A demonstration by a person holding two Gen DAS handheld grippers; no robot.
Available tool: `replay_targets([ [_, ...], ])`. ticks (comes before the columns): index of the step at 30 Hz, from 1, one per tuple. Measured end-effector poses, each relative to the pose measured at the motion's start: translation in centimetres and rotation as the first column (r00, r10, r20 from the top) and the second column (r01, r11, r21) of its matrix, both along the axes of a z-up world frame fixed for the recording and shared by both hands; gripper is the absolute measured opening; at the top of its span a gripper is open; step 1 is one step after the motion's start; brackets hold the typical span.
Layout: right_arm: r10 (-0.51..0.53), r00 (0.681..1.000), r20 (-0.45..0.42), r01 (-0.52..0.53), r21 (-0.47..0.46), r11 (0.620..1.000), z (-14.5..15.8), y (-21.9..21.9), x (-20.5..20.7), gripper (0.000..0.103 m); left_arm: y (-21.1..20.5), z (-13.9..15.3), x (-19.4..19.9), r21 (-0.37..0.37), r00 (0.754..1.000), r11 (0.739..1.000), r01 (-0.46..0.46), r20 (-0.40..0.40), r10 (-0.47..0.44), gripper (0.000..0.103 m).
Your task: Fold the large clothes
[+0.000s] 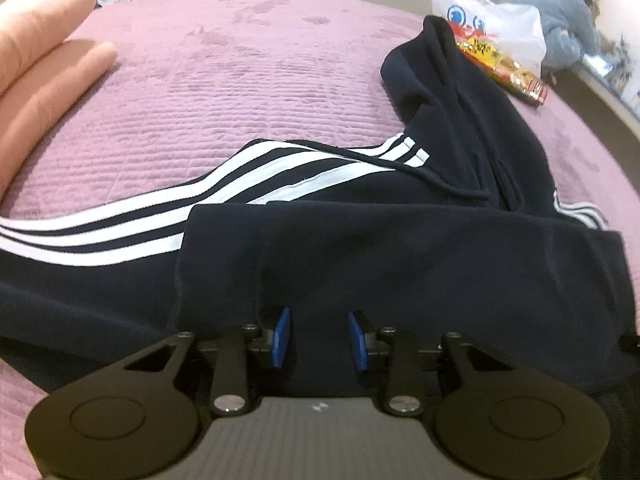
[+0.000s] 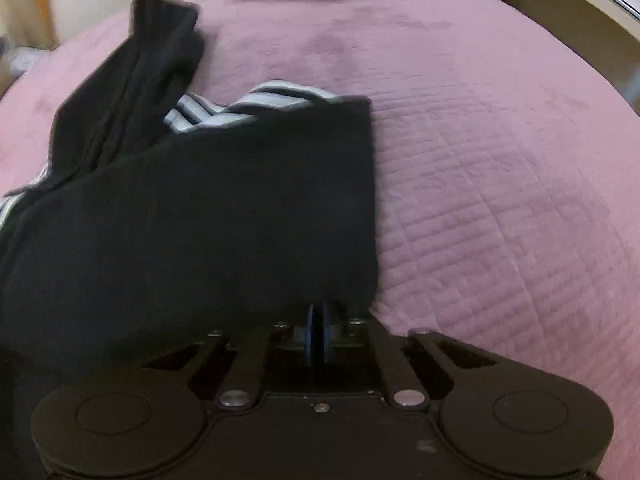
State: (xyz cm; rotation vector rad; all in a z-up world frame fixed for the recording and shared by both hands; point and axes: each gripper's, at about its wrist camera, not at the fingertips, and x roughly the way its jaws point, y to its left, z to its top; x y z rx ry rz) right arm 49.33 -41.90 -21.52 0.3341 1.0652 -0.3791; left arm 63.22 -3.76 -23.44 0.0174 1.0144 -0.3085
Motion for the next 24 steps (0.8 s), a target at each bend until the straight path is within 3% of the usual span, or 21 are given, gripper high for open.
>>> replay_targets([
  [1,-0.025,0.999,-0.025,0.024,-0.018,1.0,1.0,0.1,0.2,0.0,-0.1,0.3,-0.2,0.013,1.0,1.0,0.007,0.002,-0.007,0.036],
  [2,-0.03,0.999,-0.023,0.028,-0.065,0.997,2.4,0.7,0.3,0.006,-0.1,0.8,-0.5,0.018,1.0,1.0,0.017,0.011,-0.017,0.036],
  [4,0.042,0.997,0.07,-0.032,-0.137,0.99,5.9,3.3,-0.2,0.012,0.6,1.6,-1.4,0.007,1.0,1.0,0.019,0.024,-0.019,0.036],
  [6,0.133,0.985,0.108,-0.121,-0.115,0.986,7.4,6.3,-0.6,0.012,1.8,2.3,-2.8,-0.024,1.0,1.0,-0.002,0.008,0.002,0.036],
  [8,0.209,0.976,0.066,-0.204,-0.074,0.976,6.0,8.7,-0.3,0.013,2.9,3.1,-4.2,-0.03,1.0,0.999,-0.029,0.004,0.029,0.036],
  [10,0.22,0.965,-0.142,-0.23,-0.055,0.972,1.3,10.1,0.6,0.013,4.5,4.2,-5.7,0.014,0.998,0.998,-0.064,0.025,0.064,0.036],
  [11,0.211,0.96,-0.184,-0.22,-0.029,0.975,-0.1,10.1,0.6,0.017,5.4,4.8,-6.3,0.025,0.996,0.997,-0.08,0.036,0.079,0.036],
  [14,0.199,0.97,-0.136,-0.204,-0.023,0.979,2.8,10.9,-0.1,0.021,9.6,7.3,-7.6,0.044,0.986,0.987,-0.153,0.073,0.15,0.038],
  [16,0.226,0.97,-0.086,-0.228,-0.008,0.974,4.7,11.9,-1.4,0.021,13.1,9.4,-8.0,0.049,0.966,0.969,-0.243,0.108,0.236,0.04],
  [18,0.287,0.954,-0.089,-0.289,-0.016,0.957,5.2,13.9,-2.0,0.026,16.6,11.5,-8.1,0.049,0.928,0.936,-0.347,0.16,0.336,0.047],
  [19,0.325,0.939,-0.115,-0.328,-0.007,0.945,4.7,15.0,-2.4,0.039,18.7,12.7,-8.0,0.045,0.895,0.908,-0.416,0.197,0.401,0.055],
  [20,0.349,0.924,-0.153,-0.352,0.011,0.936,3.7,15.9,-2.7,0.05,21.0,13.9,-7.9,0.026,0.851,0.872,-0.489,0.235,0.47,0.059],
  [22,0.36,0.896,-0.261,-0.361,0.045,0.931,0.9,17.3,-3.3,0.052,25.2,15.8,-7.3,-0.025,0.759,0.797,-0.603,0.291,0.583,0.077],
  [24,0.405,0.881,-0.245,-0.432,-0.071,0.899,1.0,19.1,-4.0,0.052,29.5,17.3,-5.8,-0.07,0.668,0.725,-0.686,0.337,0.664,0.076],
])
